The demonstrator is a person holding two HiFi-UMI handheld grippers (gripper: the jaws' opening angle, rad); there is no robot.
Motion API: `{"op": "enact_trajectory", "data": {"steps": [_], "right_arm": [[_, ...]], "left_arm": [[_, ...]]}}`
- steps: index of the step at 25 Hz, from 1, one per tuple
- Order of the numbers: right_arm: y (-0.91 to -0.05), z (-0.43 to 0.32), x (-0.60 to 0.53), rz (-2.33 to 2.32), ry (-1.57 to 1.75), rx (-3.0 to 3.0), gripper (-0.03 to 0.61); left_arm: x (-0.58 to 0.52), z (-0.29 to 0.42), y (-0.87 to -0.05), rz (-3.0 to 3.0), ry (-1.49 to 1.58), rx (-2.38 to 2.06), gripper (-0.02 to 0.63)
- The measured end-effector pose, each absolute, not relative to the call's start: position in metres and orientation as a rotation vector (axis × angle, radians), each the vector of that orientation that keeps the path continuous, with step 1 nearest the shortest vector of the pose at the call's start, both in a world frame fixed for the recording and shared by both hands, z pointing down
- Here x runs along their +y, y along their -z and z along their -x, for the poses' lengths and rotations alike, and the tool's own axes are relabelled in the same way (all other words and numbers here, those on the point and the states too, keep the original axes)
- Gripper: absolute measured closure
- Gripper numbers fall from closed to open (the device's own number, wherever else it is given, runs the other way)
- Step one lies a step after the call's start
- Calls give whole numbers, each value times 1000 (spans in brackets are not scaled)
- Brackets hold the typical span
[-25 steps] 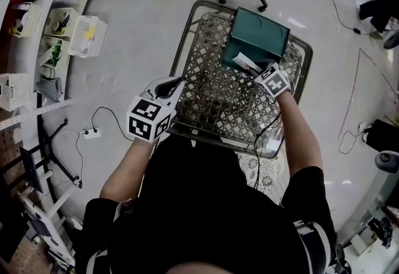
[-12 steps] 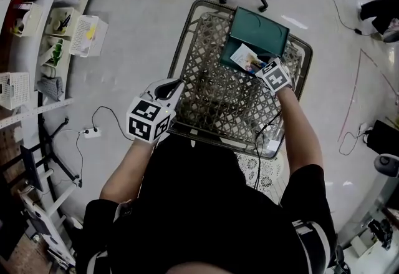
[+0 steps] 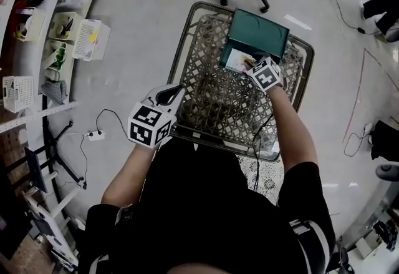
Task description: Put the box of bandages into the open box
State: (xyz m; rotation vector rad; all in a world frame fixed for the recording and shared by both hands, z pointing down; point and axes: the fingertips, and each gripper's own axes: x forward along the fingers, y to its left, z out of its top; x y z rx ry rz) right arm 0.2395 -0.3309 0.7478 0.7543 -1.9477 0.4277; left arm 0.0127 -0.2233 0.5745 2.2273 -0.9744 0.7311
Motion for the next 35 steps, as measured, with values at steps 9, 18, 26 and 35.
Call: {"op": "enact_trajectory", "data": {"steps": [9, 18, 26, 35], "right_arm": [[-725, -262, -327, -861, -434, -1981, 426], [-666, -273, -324, -1043, -439, -2067, 433], [-587, -263, -300, -1333, -488, -2129, 451], [-539, -220, -247, -1661, -656, -2213, 472]], "left_arm": [[-234, -20, -565, -2258, -711, -994, 592], [-256, -21, -521, -2367, -629, -1024, 592], [-269, -7, -488, -2521, -574, -955, 592], [-276, 39, -447, -2665, -491, -962, 592]]}}
